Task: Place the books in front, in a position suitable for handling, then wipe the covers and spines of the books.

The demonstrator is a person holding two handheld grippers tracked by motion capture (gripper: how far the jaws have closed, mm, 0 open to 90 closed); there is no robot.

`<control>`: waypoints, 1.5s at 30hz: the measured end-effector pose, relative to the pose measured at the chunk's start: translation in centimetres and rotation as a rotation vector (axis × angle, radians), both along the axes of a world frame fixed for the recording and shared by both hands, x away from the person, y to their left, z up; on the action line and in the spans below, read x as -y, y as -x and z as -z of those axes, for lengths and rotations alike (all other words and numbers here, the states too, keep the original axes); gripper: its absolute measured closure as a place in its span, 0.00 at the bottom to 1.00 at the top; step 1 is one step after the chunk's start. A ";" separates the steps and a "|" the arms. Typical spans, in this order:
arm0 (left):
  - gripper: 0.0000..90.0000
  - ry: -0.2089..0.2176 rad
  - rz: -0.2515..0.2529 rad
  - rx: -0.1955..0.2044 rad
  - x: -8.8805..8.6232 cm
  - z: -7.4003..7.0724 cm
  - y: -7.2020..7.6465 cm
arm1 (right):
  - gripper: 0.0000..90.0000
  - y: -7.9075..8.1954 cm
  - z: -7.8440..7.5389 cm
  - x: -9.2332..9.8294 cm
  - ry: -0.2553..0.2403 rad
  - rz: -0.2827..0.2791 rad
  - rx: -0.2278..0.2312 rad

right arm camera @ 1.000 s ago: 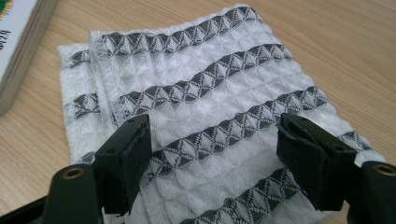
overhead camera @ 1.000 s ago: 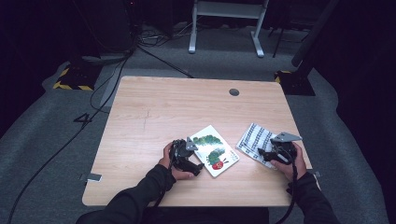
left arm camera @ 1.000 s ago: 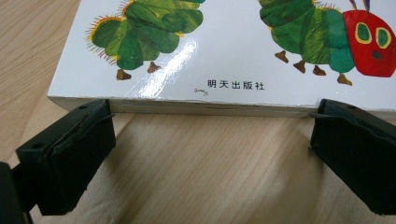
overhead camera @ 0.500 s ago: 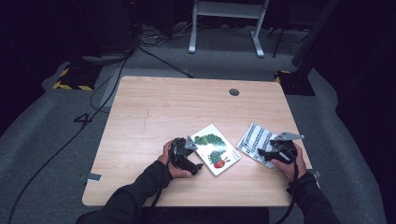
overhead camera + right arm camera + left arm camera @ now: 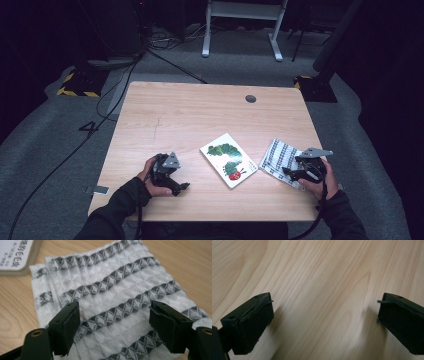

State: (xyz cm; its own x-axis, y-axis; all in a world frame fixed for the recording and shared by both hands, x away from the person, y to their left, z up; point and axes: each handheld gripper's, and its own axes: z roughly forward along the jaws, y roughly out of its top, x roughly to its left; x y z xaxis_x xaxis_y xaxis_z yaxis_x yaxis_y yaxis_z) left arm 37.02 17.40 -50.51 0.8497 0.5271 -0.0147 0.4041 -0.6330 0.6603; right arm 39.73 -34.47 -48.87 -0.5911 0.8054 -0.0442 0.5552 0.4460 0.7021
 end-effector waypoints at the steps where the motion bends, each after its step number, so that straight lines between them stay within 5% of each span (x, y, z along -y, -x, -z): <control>1: 0.01 0.002 -0.011 -0.001 -0.5 0.0 0.2 | 0.28 -0.1 -0.1 -0.2 -0.010 0.002 0.009; 6: 0.01 0.001 -0.061 0.001 -2.8 0.0 1.0 | 0.23 -1.0 0.5 -1.3 0.020 0.011 0.005; 10: 0.01 0.004 -0.084 0.002 -4.2 0.0 1.3 | 0.23 -1.4 0.9 -0.7 -0.030 0.019 -0.019; 13: 0.01 0.001 -0.097 0.001 -4.7 0.0 1.2 | 0.25 -1.4 0.8 -0.8 -0.023 0.027 -0.030; 16: 0.00 0.003 -0.089 0.001 -4.6 0.0 0.9 | 0.38 -1.5 0.6 -0.7 -0.020 0.024 -0.033; 20: 0.00 0.000 -0.086 0.001 -4.5 0.0 0.5 | 0.68 -1.5 0.4 -0.2 -0.030 0.048 -0.016; 26: 0.01 0.001 -0.084 0.001 -4.4 0.0 0.3 | 0.86 -1.5 0.3 0.1 -0.011 0.053 -0.004; 45: 0.00 0.000 -0.085 0.000 -4.3 0.0 0.2 | 0.91 -1.3 -1.4 0.2 -0.067 0.028 0.092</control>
